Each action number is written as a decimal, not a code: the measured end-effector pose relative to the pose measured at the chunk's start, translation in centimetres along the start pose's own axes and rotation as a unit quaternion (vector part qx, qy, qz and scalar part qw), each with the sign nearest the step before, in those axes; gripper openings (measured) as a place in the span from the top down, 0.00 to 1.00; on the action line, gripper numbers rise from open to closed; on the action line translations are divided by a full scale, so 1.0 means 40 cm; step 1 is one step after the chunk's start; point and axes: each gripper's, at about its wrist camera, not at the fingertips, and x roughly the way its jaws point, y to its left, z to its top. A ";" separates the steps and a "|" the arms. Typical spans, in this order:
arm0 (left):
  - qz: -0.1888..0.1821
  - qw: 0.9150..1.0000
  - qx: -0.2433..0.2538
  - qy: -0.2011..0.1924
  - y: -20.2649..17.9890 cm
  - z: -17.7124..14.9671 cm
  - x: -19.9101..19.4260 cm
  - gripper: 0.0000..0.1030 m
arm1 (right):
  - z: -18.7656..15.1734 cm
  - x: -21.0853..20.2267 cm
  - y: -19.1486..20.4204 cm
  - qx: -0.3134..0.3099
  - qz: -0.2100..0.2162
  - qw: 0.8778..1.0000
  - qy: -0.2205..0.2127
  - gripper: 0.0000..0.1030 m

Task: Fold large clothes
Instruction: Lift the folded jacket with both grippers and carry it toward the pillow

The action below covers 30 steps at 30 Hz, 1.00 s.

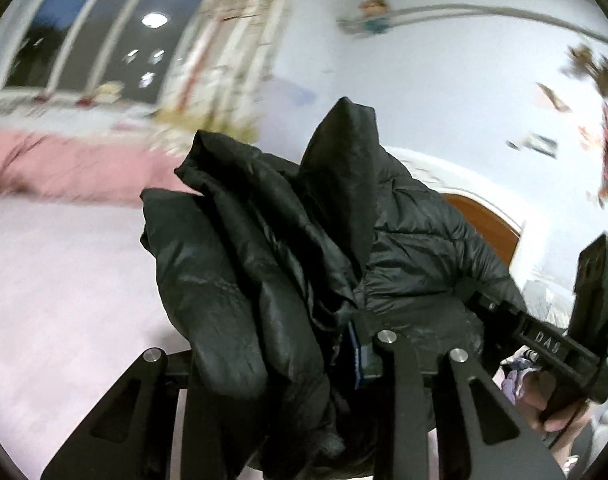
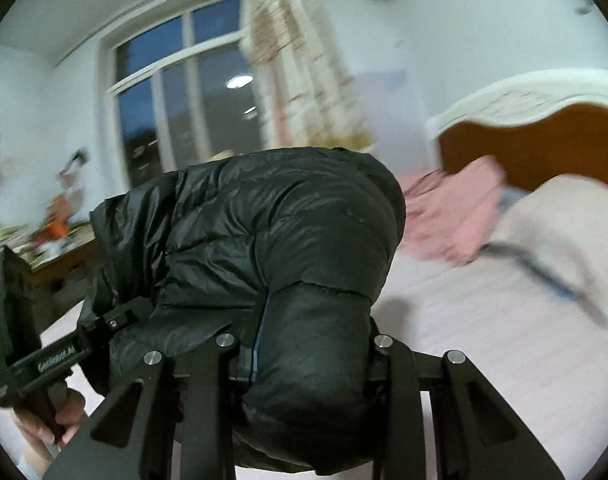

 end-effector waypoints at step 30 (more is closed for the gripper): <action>0.070 0.996 0.036 0.041 -0.099 -0.187 0.569 0.29 | -0.148 0.275 -0.509 -0.004 -0.267 0.962 0.053 0.31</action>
